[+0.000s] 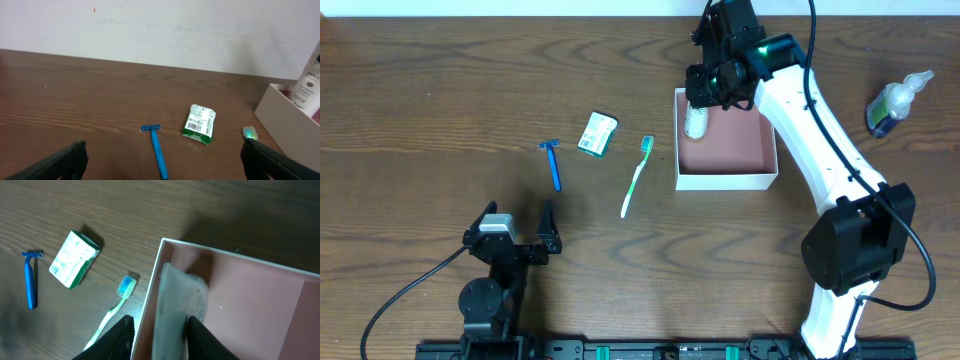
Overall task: Pack container
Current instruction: 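Lower the tube into the box and open the right gripper, then move the right gripper to the clear soap pump bottle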
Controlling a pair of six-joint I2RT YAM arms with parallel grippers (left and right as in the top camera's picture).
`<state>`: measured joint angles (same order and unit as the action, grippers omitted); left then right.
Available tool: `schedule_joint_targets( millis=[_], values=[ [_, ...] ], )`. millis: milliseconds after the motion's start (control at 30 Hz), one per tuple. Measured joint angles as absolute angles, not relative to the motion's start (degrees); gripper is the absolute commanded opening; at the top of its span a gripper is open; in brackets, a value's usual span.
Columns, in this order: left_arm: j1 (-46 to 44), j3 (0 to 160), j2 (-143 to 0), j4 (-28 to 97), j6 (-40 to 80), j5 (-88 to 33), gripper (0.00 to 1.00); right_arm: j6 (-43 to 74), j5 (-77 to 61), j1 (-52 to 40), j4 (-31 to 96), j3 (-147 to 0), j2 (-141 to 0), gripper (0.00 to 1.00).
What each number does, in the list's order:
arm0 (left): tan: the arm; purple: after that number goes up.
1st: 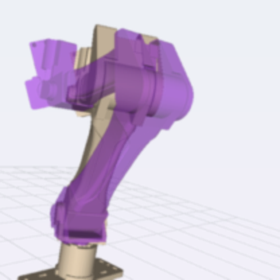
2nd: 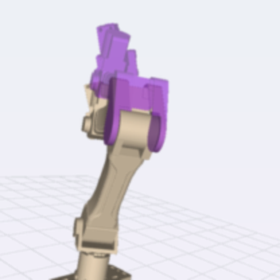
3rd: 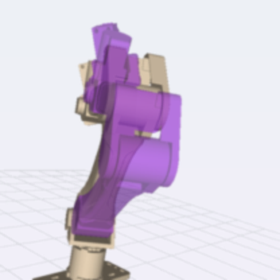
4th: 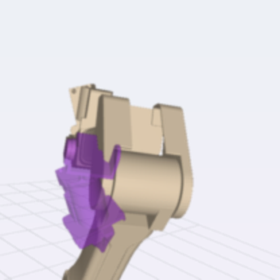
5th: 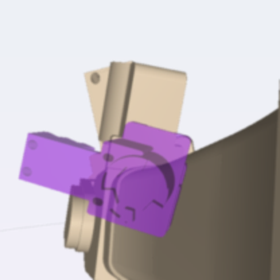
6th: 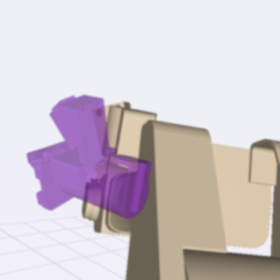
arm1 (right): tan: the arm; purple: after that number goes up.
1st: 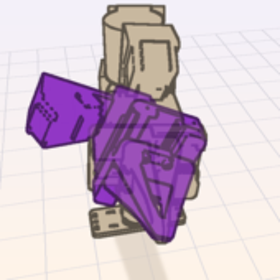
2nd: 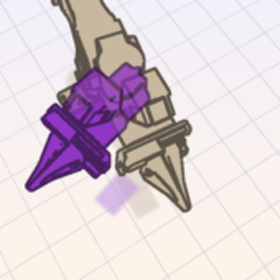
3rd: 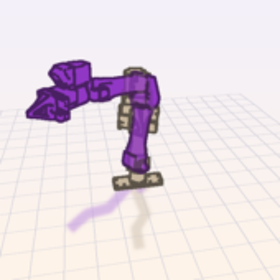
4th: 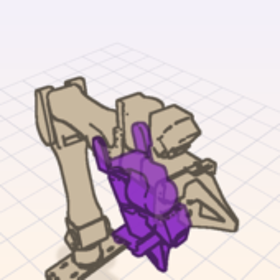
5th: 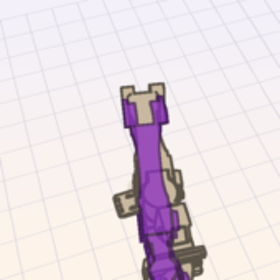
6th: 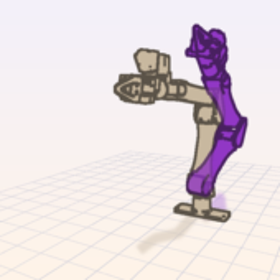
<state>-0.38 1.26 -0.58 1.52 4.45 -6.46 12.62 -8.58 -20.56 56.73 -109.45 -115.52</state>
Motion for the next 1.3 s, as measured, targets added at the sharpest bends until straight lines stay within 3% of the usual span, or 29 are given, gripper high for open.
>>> schedule_joint_targets(
  millis=[333,600,700,767,800,1033,1300],
  values=[
    [-0.38,1.26,-0.58,1.52,4.45,-6.46,0.98,12.97,-8.12,-20.56,56.73,-109.69,-115.52,0.45],
    [-0.38,1.26,-0.58,1.52,4.45,-6.46,0.98,13.28,-7.92,-20.56,61.28,-117.40,-115.55,0.56],
    [-0.38,1.26,-0.58,1.52,4.45,-6.46,0.98,13.34,-7.18,-20.49,64.99,-123.33,-115.55,0.68],
    [-0.38,1.26,-0.58,1.52,4.45,-6.46,0.98,13.67,-6.35,-20.29,67.70,-127.31,-115.55,0.92],
    [-0.38,1.26,-0.60,1.54,4.45,-6.46,0.98,13.82,-5.87,-20.12,69.30,-129.27,-115.55,0.99],
    [-0.38,1.26,-0.60,1.54,4.45,-6.46,0.98,21.82,2.11,-14.00,82.00,-143.15,-115.55,0.99],
    [-0.38,1.26,-0.58,1.54,4.45,-6.46,0.98,31.81,5.48,4.10,87.26,-148.66,-115.46,0.99]
  ],
)
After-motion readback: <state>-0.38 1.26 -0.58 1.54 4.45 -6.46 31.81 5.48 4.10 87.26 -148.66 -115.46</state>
